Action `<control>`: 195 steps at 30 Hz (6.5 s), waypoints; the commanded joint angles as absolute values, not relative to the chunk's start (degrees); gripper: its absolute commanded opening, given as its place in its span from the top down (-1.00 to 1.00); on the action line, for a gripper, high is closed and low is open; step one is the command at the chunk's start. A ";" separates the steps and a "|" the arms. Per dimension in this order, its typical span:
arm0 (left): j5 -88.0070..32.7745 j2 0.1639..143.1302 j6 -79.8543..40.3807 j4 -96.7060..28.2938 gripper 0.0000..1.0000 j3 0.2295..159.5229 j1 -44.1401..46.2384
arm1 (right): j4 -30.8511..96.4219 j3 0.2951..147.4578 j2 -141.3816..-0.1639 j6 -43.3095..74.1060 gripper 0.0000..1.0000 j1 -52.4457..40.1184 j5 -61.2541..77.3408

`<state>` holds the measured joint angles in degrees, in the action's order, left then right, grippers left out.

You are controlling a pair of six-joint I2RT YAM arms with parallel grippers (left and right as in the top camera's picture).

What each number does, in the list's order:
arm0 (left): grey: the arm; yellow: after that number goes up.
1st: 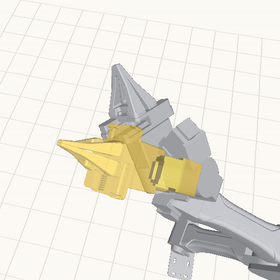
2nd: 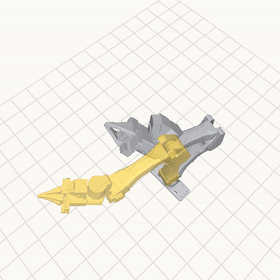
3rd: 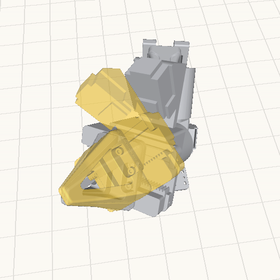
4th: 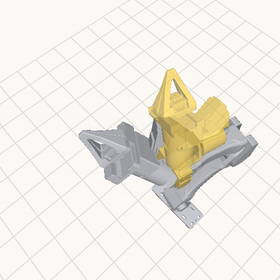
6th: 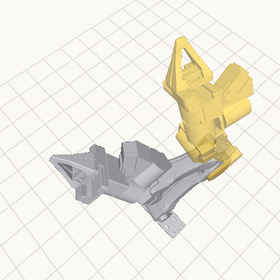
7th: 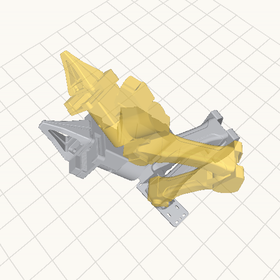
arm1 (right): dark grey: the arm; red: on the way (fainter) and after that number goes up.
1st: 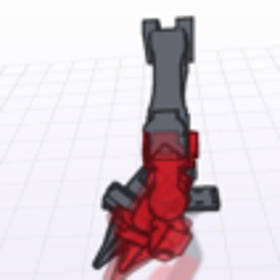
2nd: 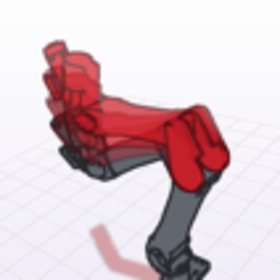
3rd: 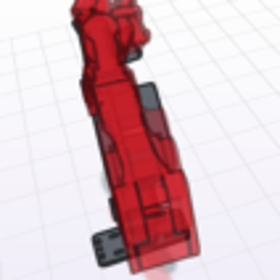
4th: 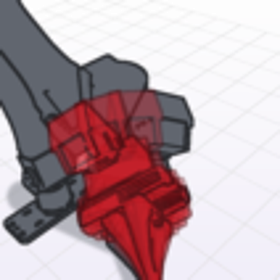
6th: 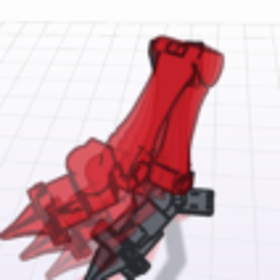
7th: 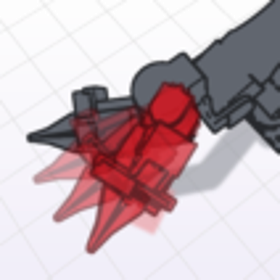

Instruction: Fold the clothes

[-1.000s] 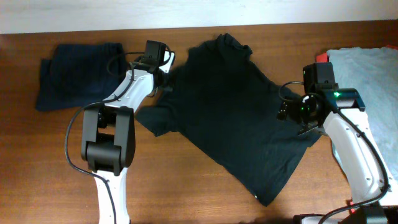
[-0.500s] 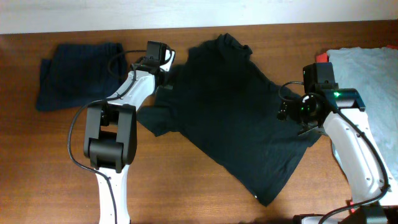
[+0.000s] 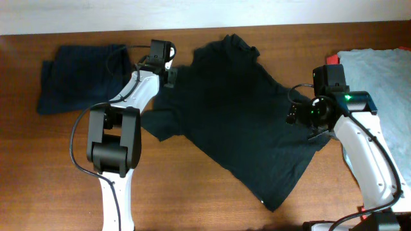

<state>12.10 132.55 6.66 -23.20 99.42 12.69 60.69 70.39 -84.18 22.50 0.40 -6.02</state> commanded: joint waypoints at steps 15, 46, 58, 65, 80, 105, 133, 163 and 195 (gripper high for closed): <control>-3.16 121.80 1.13 -50.24 0.99 100.42 10.63 | 60.69 71.31 -84.05 22.72 -0.97 0.78 -6.66; 2.90 121.91 -7.75 -42.22 0.99 78.39 9.67 | 60.69 71.31 -84.05 22.72 -0.97 0.78 -6.66; 10.24 121.91 -12.25 -51.18 0.99 73.36 9.67 | 60.69 71.31 -84.05 22.72 -0.98 0.78 -6.68; 12.93 121.91 -20.40 -56.05 0.99 71.90 9.56 | 60.69 71.31 -84.05 22.72 -0.97 0.78 -6.66; 12.91 119.20 -26.33 -62.83 1.00 70.11 8.78 | 60.69 71.31 -84.05 22.72 -0.97 0.78 -6.66; 3.40 94.70 -14.48 -32.49 -0.98 74.91 8.82 | 60.69 71.31 -84.05 22.72 -0.97 0.78 -6.66; 3.40 94.70 -14.48 -32.16 -0.98 74.91 8.82 | 3.81 71.33 -100.97 6.20 0.92 -12.40 12.03; 3.40 94.70 -14.48 -32.16 -0.98 74.91 8.82 | 18.24 111.15 -129.38 0.19 0.92 -20.51 1.63; 3.40 94.70 -14.48 -32.16 -0.98 74.91 8.82 | 13.82 111.13 -144.16 -4.25 0.92 -18.92 0.27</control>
<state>3.57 94.50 -15.38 -32.27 74.89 9.17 14.09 111.00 -141.80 -3.90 -19.81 1.43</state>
